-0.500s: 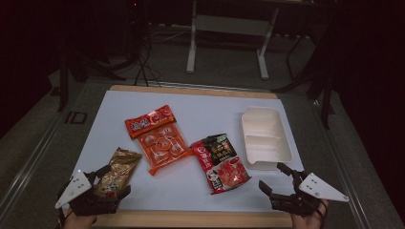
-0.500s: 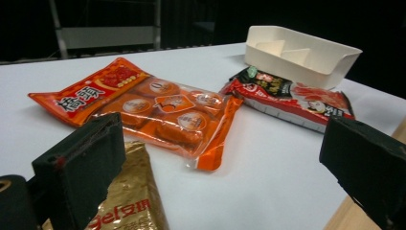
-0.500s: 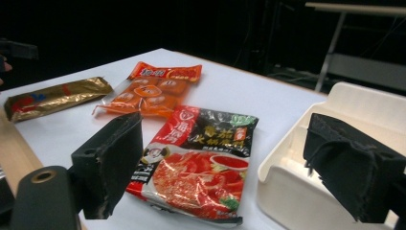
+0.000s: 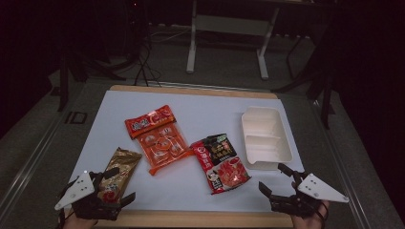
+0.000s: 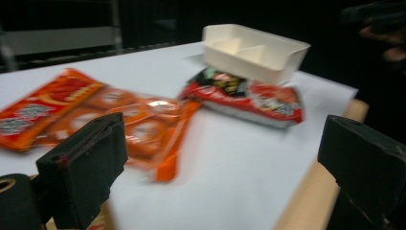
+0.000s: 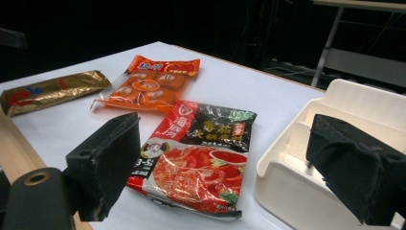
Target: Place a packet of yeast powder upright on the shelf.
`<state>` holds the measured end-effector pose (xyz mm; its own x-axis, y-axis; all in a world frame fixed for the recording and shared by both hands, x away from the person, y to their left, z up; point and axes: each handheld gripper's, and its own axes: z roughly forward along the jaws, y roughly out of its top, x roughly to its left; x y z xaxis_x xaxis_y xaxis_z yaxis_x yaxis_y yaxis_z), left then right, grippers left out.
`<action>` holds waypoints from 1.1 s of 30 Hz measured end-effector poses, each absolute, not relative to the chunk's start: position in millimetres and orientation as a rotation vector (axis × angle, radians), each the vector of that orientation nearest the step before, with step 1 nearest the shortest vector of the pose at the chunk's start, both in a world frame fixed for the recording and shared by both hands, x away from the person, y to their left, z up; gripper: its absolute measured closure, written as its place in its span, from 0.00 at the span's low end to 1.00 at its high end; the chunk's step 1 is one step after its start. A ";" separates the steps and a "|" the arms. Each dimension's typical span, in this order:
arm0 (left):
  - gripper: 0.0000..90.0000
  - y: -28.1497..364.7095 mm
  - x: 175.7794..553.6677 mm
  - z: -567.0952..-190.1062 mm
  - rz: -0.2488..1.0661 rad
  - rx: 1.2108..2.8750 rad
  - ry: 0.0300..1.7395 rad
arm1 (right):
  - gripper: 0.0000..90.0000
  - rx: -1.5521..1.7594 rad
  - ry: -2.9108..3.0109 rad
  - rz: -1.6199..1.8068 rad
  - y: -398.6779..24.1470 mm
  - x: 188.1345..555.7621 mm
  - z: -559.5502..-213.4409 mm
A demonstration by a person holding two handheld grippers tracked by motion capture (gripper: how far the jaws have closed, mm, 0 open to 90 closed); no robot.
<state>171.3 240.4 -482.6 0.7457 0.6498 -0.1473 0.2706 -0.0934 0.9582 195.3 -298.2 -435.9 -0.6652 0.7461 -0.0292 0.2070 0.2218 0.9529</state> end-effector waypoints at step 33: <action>0.18 273.0 223.3 -477.5 0.485 1.786 0.956 | 0.11 0.800 2.039 1.562 -282.6 188.6 -431.7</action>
